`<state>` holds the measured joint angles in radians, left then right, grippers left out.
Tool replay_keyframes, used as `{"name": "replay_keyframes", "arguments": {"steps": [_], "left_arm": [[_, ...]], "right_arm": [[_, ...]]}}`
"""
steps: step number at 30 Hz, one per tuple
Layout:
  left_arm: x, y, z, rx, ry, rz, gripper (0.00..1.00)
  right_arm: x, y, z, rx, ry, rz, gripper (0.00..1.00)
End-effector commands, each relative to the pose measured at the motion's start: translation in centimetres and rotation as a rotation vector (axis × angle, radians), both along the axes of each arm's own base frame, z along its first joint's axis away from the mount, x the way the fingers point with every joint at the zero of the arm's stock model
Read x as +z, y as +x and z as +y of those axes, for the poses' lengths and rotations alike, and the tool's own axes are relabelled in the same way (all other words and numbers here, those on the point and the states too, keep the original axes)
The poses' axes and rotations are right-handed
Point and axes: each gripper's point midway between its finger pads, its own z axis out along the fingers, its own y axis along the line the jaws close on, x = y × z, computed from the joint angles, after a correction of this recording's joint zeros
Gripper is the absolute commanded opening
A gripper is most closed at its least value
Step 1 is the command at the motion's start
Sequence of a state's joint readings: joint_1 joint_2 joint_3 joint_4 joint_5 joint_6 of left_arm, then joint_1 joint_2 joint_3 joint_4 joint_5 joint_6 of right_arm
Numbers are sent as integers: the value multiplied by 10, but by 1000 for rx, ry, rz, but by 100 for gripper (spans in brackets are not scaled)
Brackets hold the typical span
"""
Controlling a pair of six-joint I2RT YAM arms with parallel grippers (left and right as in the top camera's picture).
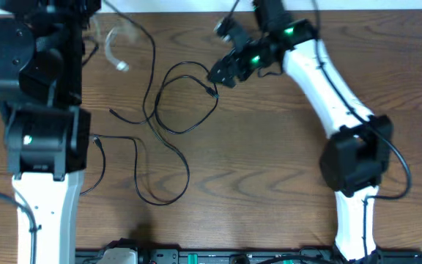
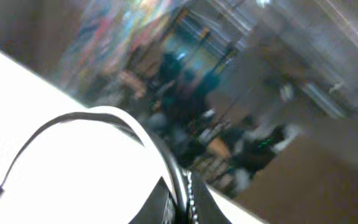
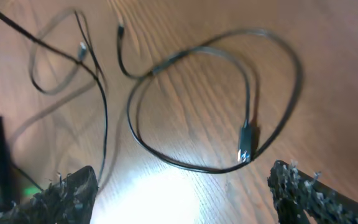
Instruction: Untangle cables
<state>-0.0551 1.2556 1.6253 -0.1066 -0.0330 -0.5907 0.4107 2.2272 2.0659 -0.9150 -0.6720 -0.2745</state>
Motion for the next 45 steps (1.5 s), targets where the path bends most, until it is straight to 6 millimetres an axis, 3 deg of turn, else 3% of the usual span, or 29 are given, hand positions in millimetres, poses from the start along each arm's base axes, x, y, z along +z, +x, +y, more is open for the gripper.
{"name": "replay_keyframes", "arguments": {"steps": [1,8,13,21,28,34,37,40,43,45], "left_arm": [[-7,-16,17,68,124,70,7],[-74,-37,47,132,152,367,8],[-115,-46,56,145,145,542,7],[-141,-53,55,136,143,652,7],[-156,-57,55,130,142,716,7],[-164,-56,55,126,141,749,7],[-166,-55,55,126,141,756,7],[-166,-55,55,126,140,757,7],[-167,-54,55,126,140,758,8],[-167,-54,55,126,141,758,7]], "right_arm": [[-33,0,12,24,-92,-25,85],[-88,33,2,-220,-337,-72,81],[-120,30,8,-245,-391,-45,75],[-148,33,14,-309,-462,-72,75],[-169,40,26,-308,-486,-137,81],[-193,43,29,-295,-487,-145,79],[-200,41,28,-292,-497,-135,63],[-201,37,24,-290,-514,-116,30],[-196,42,10,-386,-548,-94,6],[-186,50,-6,-461,-570,-80,1]]}}
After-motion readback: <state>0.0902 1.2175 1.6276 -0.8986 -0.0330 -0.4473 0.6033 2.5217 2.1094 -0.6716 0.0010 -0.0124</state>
